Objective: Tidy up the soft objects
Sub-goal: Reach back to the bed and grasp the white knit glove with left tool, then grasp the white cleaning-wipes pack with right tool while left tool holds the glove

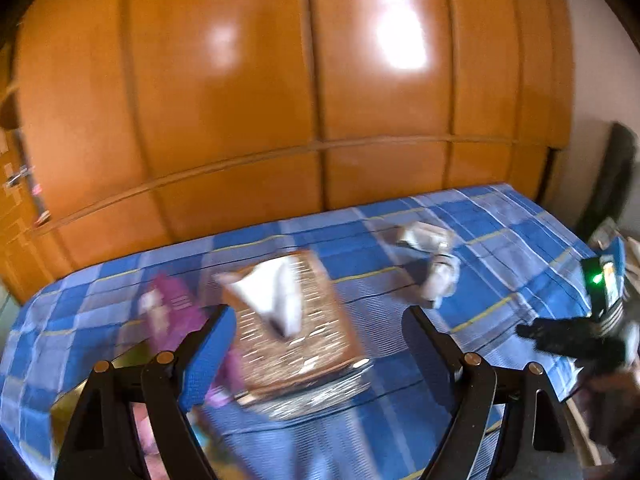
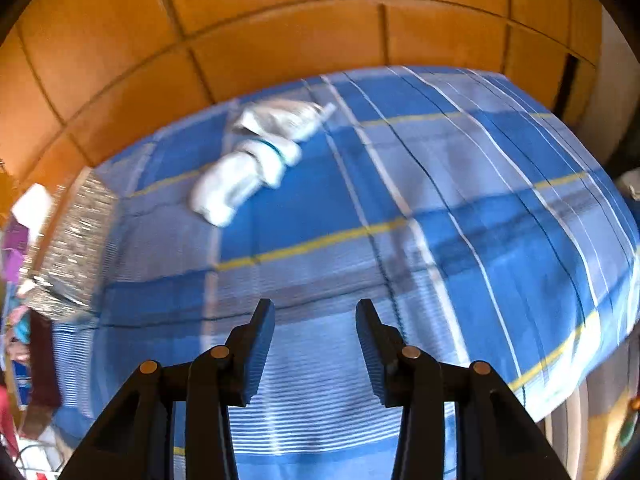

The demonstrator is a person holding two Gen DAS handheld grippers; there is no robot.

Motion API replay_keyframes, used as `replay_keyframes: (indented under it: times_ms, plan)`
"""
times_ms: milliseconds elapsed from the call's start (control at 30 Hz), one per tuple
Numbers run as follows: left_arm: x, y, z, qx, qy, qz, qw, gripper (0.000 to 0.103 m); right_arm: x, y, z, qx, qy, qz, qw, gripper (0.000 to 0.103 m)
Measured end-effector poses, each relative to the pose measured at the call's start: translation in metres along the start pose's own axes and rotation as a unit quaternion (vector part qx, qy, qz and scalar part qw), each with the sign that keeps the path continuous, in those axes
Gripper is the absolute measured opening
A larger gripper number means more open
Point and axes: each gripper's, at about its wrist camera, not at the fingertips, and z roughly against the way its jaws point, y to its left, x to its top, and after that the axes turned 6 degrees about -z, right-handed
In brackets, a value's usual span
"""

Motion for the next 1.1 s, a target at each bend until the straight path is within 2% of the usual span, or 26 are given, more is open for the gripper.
replay_keyframes:
  times_ms: [133, 300, 367, 433, 500, 600, 800, 900, 933, 967, 1000, 1033, 1100]
  plan:
    - [0.019, -0.034, -0.034, -0.038, 0.018, -0.019, 0.9989, 0.085, -0.009, -0.001, -0.013, -0.036, 0.002, 0.019, 0.999, 0.042]
    - [0.037, -0.076, -0.089, -0.080, 0.047, -0.047, 0.9946, 0.085, -0.015, 0.001, -0.026, -0.053, 0.007, 0.032, 0.998, 0.043]
    - [0.043, -0.092, -0.112, -0.094, 0.062, -0.056, 0.9921, 0.085, -0.019, 0.005, -0.025, -0.059, -0.007, 0.043, 0.997, 0.044]
    - [0.047, -0.103, -0.129, -0.105, 0.068, -0.063, 0.9902, 0.085, -0.022, 0.006, -0.024, -0.056, -0.019, 0.044, 0.997, 0.049]
    - [0.052, -0.117, -0.153, -0.114, 0.083, -0.072, 0.9873, 0.085, -0.025, 0.006, -0.026, -0.030, -0.027, 0.036, 0.999, 0.071]
    - [0.054, -0.134, -0.186, -0.120, 0.105, -0.084, 0.9836, 0.085, -0.030, 0.018, -0.033, -0.035, -0.037, 0.063, 0.997, 0.084]
    - [0.055, -0.156, -0.238, -0.121, 0.140, -0.103, 0.9772, 0.085, -0.031, 0.018, -0.035, -0.026, -0.046, 0.059, 0.997, 0.086]
    - [0.053, -0.158, -0.259, -0.122, 0.158, -0.095, 0.9751, 0.084, -0.033, 0.018, -0.035, -0.022, -0.049, 0.059, 0.997, 0.088]
    - [0.051, -0.158, -0.267, -0.128, 0.168, -0.086, 0.9736, 0.077, -0.033, 0.018, -0.035, -0.021, -0.049, 0.059, 0.997, 0.088]
    - [0.049, -0.157, -0.272, -0.133, 0.176, -0.079, 0.9722, 0.062, -0.033, 0.017, -0.035, -0.020, -0.050, 0.060, 0.997, 0.088]
    - [0.046, -0.156, -0.278, -0.146, 0.190, -0.067, 0.9686, 0.055, -0.033, 0.017, -0.035, -0.019, -0.050, 0.059, 0.997, 0.089]
    - [0.044, -0.155, -0.280, -0.156, 0.196, -0.056, 0.9664, 0.042, -0.034, 0.017, -0.035, -0.018, -0.051, 0.059, 0.997, 0.089]
    - [0.040, -0.150, -0.275, -0.163, 0.188, -0.038, 0.9678, 0.033, -0.035, 0.017, -0.034, -0.017, -0.052, 0.061, 0.997, 0.090]
